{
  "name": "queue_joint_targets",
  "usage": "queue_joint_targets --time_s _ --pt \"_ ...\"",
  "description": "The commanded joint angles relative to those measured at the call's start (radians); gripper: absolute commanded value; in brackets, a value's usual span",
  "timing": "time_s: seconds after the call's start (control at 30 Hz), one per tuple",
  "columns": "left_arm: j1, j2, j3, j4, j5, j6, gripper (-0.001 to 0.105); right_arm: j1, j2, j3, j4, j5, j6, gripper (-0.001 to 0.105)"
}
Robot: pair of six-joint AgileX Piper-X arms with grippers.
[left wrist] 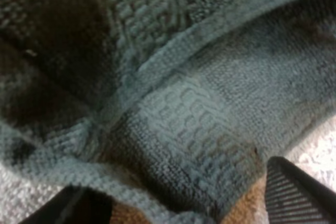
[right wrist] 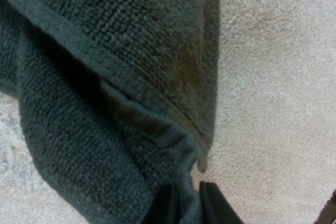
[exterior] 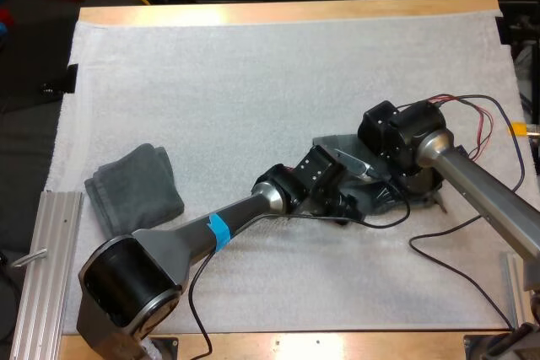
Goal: Pick towel from pile, fold and stack
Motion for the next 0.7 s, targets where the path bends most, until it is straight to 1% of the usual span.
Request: queue_joint_targets --time_s 0.0,0.1,0.27,0.4,0.43,0.53,0.57,0.67 --pt "-0.001 0.012 0.0 -0.012 -0.013 -0.026 0.063 -0.002 -0.009 0.0 0.018 -0.01 0.005 0.001" --pt "0.005 0.012 -0.003 -0.014 -0.01 -0.042 0.059 -0.002 -0.009 0.0 0.018 -0.01 0.005 0.001" --pt "0.018 0.012 -0.003 0.003 -0.02 -0.042 0.044 -0.002 -0.009 0.0 0.013 -0.01 0.003 0.001" --pt "0.034 0.012 -0.003 0.021 -0.022 -0.042 0.024 -0.002 -0.009 0.0 0.0 -0.01 0.003 0.001" --pt "0.037 0.012 -0.003 0.027 -0.022 -0.042 0.018 -0.002 -0.009 0.0 -0.007 -0.011 0.001 0.001" --pt "0.04 0.011 -0.003 0.042 -0.022 -0.032 0.003 -0.002 -0.009 0.0 -0.027 -0.029 0.001 0.001" --pt "0.04 0.009 -0.003 0.045 -0.022 -0.027 0.001 -0.002 -0.009 0.0 -0.032 -0.032 0.001 0.001" --pt "0.04 -0.006 -0.003 0.058 -0.029 0.0 0.0 -0.002 -0.009 0.0 -0.042 -0.05 0.001 0.001"
